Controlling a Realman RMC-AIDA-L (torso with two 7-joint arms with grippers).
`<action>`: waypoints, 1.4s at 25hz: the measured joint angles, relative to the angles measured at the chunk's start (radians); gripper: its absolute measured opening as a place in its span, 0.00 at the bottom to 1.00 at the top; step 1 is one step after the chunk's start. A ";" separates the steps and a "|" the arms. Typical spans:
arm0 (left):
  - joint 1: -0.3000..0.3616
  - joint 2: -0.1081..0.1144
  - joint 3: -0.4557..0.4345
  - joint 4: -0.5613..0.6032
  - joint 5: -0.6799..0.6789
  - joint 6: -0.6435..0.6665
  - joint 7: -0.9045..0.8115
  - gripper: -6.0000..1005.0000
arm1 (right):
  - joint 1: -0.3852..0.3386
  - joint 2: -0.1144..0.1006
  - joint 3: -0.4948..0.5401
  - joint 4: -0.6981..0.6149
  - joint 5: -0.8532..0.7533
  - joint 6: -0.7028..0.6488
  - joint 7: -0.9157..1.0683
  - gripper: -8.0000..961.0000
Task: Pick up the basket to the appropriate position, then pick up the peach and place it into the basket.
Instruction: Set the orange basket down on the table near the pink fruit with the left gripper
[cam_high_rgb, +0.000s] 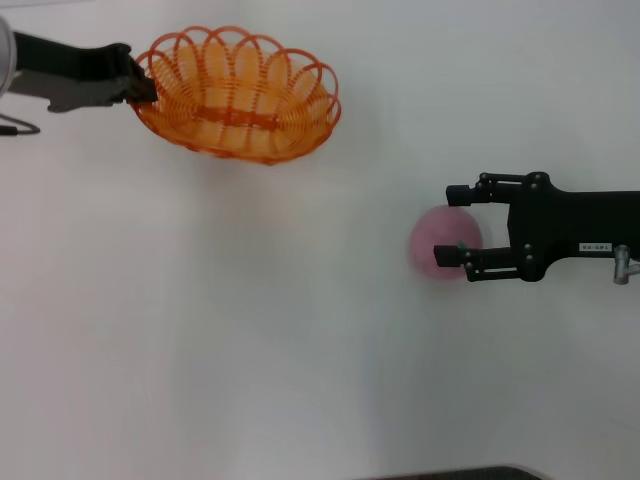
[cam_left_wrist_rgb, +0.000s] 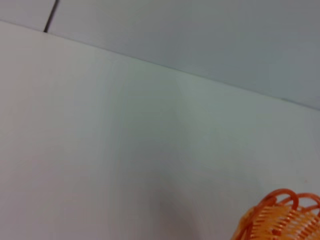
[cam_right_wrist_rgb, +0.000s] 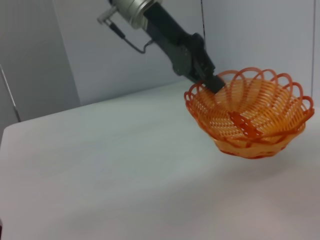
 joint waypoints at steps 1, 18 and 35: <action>0.023 -0.001 0.011 -0.005 -0.023 -0.018 -0.008 0.07 | 0.000 0.000 0.000 0.000 0.000 0.002 -0.006 0.81; 0.198 -0.004 0.198 -0.067 -0.167 -0.190 -0.041 0.07 | -0.002 0.003 0.003 0.000 0.000 0.002 -0.024 0.81; 0.302 0.007 0.197 0.081 -0.173 -0.141 0.059 0.43 | -0.005 0.006 0.032 0.000 0.000 -0.023 -0.002 0.80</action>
